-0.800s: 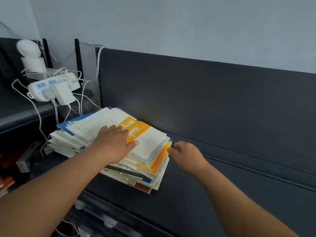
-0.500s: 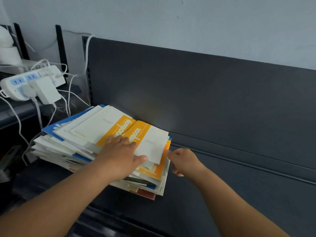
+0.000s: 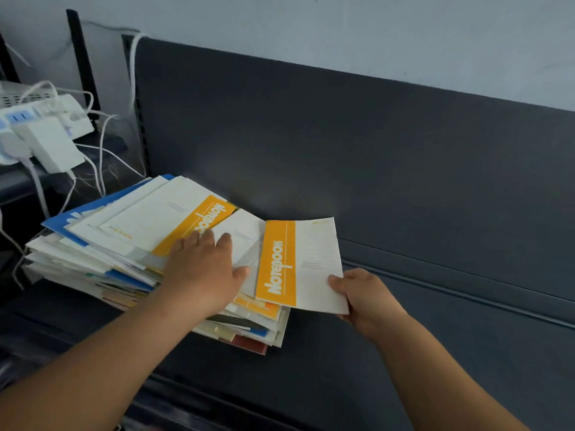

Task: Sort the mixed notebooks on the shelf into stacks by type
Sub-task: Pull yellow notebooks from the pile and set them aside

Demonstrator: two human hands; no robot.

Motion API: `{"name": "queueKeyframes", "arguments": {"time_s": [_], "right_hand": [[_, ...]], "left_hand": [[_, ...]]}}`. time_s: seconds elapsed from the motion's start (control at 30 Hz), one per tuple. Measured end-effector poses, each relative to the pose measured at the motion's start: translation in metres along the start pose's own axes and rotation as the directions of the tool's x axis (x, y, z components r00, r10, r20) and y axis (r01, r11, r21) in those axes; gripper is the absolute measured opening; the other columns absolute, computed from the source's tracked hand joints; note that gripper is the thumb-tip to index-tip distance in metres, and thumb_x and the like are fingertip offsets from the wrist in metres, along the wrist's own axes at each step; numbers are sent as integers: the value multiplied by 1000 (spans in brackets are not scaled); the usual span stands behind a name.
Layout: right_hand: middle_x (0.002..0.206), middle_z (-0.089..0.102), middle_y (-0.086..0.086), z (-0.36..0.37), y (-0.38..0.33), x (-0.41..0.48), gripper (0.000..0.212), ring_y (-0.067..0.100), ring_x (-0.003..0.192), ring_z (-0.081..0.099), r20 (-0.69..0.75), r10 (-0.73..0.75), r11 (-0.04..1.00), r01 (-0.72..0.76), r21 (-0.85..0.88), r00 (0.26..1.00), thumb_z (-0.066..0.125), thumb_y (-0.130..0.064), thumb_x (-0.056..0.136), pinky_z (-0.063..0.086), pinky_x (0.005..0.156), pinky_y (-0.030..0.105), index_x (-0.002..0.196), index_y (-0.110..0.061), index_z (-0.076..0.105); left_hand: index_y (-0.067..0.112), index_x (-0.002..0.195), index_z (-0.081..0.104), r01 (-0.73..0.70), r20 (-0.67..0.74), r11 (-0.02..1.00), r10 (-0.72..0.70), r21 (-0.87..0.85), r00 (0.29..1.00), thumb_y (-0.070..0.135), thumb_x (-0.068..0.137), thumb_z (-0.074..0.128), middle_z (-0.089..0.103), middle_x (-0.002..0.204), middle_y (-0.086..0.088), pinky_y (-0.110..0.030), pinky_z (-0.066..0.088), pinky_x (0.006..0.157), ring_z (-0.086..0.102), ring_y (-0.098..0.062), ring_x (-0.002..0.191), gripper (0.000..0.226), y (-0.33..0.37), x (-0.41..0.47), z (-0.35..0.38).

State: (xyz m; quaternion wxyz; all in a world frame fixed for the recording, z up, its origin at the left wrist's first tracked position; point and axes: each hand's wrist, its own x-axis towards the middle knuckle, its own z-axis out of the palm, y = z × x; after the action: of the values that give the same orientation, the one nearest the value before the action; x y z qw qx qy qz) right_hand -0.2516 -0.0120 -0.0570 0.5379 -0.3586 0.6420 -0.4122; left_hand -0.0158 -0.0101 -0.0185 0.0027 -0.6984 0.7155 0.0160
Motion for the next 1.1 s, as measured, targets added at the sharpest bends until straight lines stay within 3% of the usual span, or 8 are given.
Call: {"name": "queueKeyframes", "arguments": {"time_s": [0.13,0.3,0.37,0.43,0.57,0.8,1.0,1.1], "right_hand": [[107,68,14,-23,9,-6,16,31,100,66,-73,-42,999,41,-27,996,60,-13,96,54,80,43,108,-3,55],[105,69,12,-39,16,-12,14,29,97,66,-105,-57,998,54,-31,993,60,-14,96,56,79,43,106,-5,57],[105,69,12,-43,17,-14,13,28,96,66,-105,-70,997,67,-29,992,59,-14,96,56,82,43,106,-6,57],[104,69,11,-48,17,-15,12,27,94,67,-106,-85,996,84,-13,991,58,-14,97,56,78,41,105,-6,58],[103,68,8,-58,16,-15,9,22,87,65,-137,-100,993,108,53,986,57,-14,98,52,66,33,106,-12,61],[101,69,8,-77,13,-16,5,23,85,65,-146,-127,965,157,211,981,55,-13,99,54,73,38,99,-12,60],[104,70,8,-98,9,-22,6,25,92,66,-162,-130,961,165,222,978,55,-16,99,55,72,38,101,-12,59],[95,71,4,-120,-4,-33,8,21,83,65,-143,-239,969,246,36,961,55,-12,98,53,70,35,100,-13,63]], "left_hand": [[20,153,10,96,29,995,-95,-10,995,72,87,34,17,160,-8,-47,20,116,17,-31,146,87,-1,8,5],[19,150,20,169,15,979,-169,-116,986,75,69,61,37,149,-9,-42,37,104,35,-32,136,107,2,14,-7],[16,145,29,215,-16,960,-222,-179,975,63,72,69,48,140,-9,-40,43,93,44,-33,127,96,2,16,-12],[12,135,42,231,-77,915,-270,-331,960,38,83,68,57,127,-9,-36,44,79,54,-32,114,63,-1,20,-12],[11,110,63,128,-129,724,-289,-678,949,15,94,53,65,97,-2,-31,45,64,59,-23,84,20,0,21,-10],[22,104,57,-63,-202,488,-237,-871,950,18,99,46,63,103,3,-23,42,56,60,-13,86,13,32,9,-23],[25,105,57,-109,-218,463,-189,-880,957,20,99,47,65,107,4,-22,47,58,61,-9,88,13,59,4,-17],[25,107,58,-114,-212,488,-151,-865,965,21,99,47,66,106,4,-25,49,59,61,-8,88,14,69,4,-17]]}}
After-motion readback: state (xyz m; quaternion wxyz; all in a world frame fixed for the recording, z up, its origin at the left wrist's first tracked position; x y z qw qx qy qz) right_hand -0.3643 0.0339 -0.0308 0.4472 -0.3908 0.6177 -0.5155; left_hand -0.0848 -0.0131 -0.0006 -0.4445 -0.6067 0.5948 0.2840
